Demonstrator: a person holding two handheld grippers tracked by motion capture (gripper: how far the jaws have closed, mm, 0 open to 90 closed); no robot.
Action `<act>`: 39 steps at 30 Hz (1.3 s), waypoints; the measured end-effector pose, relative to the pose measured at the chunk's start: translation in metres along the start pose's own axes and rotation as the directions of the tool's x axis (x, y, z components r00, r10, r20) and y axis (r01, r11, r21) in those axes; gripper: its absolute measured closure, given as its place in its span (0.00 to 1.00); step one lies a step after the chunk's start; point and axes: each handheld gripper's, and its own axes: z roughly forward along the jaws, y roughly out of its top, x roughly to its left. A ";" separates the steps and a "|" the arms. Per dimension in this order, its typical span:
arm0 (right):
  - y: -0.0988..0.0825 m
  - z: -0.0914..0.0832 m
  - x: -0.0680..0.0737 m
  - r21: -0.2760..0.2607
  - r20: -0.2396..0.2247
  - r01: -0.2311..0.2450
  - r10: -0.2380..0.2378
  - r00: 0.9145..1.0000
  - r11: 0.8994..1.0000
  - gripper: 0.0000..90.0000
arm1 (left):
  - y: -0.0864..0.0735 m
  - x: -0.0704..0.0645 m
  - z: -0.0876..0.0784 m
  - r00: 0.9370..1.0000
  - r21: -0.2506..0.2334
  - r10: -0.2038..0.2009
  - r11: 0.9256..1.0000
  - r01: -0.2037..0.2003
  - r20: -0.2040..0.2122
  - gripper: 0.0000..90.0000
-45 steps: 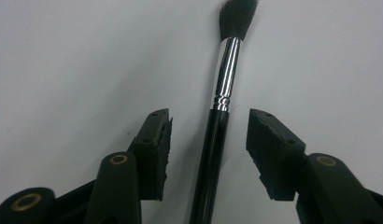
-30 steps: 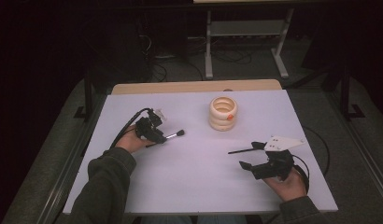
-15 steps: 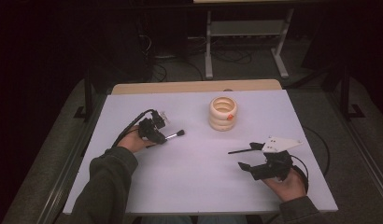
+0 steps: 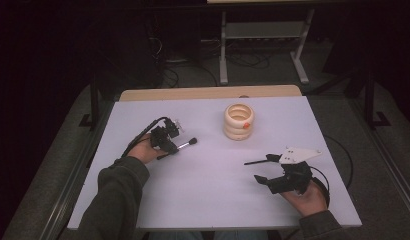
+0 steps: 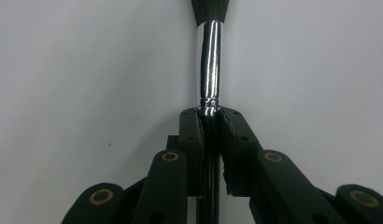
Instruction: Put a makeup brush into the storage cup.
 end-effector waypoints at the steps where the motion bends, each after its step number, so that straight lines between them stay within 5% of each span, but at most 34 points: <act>1: 0.000 0.000 -0.001 -0.002 -0.002 0.000 0.000 1.000 1.000 0.20 | 0.000 0.000 -0.001 1.000 -0.005 -0.007 1.000 0.007 0.004 0.88; 12: -0.001 0.002 -0.001 0.012 -0.015 -0.006 0.006 1.000 1.000 0.21 | -0.002 -0.007 -0.020 1.000 -0.081 -0.010 0.997 0.011 0.008 0.88; 19: 0.000 0.004 0.001 0.024 -0.025 -0.011 0.012 1.000 1.000 0.21 | -0.001 -0.021 -0.032 1.000 -0.112 0.028 0.993 -0.029 -0.002 0.88; 29: 0.007 0.007 0.001 0.025 -0.059 -0.034 0.036 0.998 0.999 0.21 | -0.005 -0.033 -0.057 0.999 -0.195 0.045 0.980 -0.042 0.010 0.88; 39: 0.024 0.008 0.001 0.019 -0.092 -0.030 0.031 0.995 0.999 0.22 | -0.017 -0.045 -0.075 0.996 -0.294 0.065 0.955 -0.046 0.055 0.88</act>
